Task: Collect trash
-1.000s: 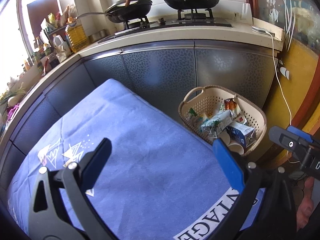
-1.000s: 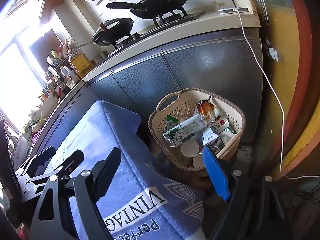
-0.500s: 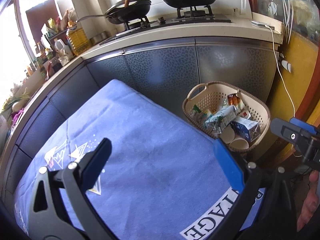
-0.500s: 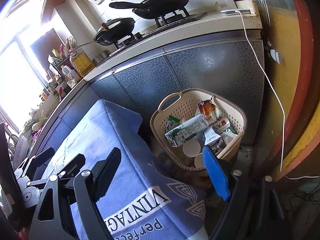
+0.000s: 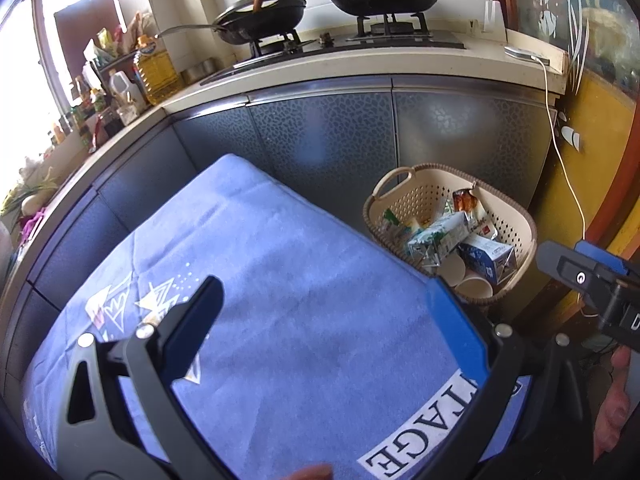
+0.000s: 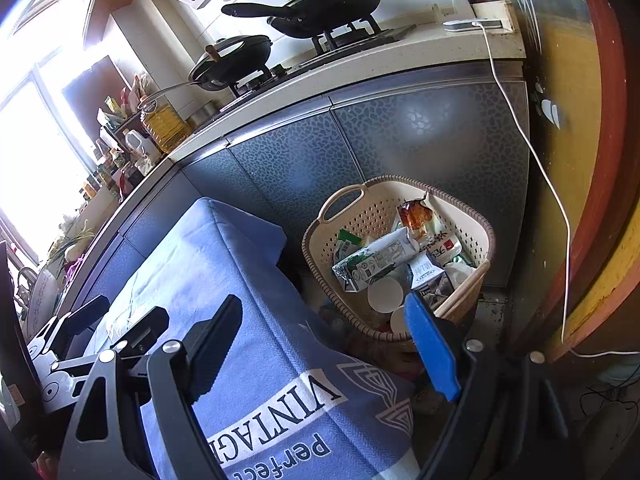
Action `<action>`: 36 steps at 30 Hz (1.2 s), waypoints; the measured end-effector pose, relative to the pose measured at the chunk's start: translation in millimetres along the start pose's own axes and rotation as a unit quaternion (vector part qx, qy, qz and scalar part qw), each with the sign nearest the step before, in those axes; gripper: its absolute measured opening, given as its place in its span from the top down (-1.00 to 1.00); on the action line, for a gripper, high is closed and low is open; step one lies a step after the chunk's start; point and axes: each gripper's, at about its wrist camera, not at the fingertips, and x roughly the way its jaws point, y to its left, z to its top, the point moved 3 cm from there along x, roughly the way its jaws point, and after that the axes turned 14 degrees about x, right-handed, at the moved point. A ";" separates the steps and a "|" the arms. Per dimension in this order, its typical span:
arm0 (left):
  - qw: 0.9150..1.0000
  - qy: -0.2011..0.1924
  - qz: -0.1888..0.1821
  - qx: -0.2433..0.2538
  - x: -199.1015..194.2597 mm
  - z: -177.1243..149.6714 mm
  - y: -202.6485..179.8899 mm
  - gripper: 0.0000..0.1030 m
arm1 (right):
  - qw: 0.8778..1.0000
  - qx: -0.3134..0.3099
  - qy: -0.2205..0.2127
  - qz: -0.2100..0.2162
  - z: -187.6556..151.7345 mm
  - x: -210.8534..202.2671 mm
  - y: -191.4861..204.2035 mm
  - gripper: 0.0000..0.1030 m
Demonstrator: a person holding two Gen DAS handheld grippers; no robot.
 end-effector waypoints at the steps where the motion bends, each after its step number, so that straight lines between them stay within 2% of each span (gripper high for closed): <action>1: 1.000 0.000 0.000 0.000 -0.3 0.1 0.0 -0.89 | 1.000 0.000 0.000 0.000 0.1 0.0 -0.2 -0.61; 13: 1.000 0.019 -0.009 -0.005 3.7 -4.2 0.2 -0.89 | 1.000 0.001 -0.001 0.000 -0.9 -0.9 0.9 -0.61; 36: 1.000 0.022 0.010 0.001 2.6 -4.7 -0.1 -0.89 | 1.000 0.002 0.001 0.000 -2.1 0.5 0.2 -0.61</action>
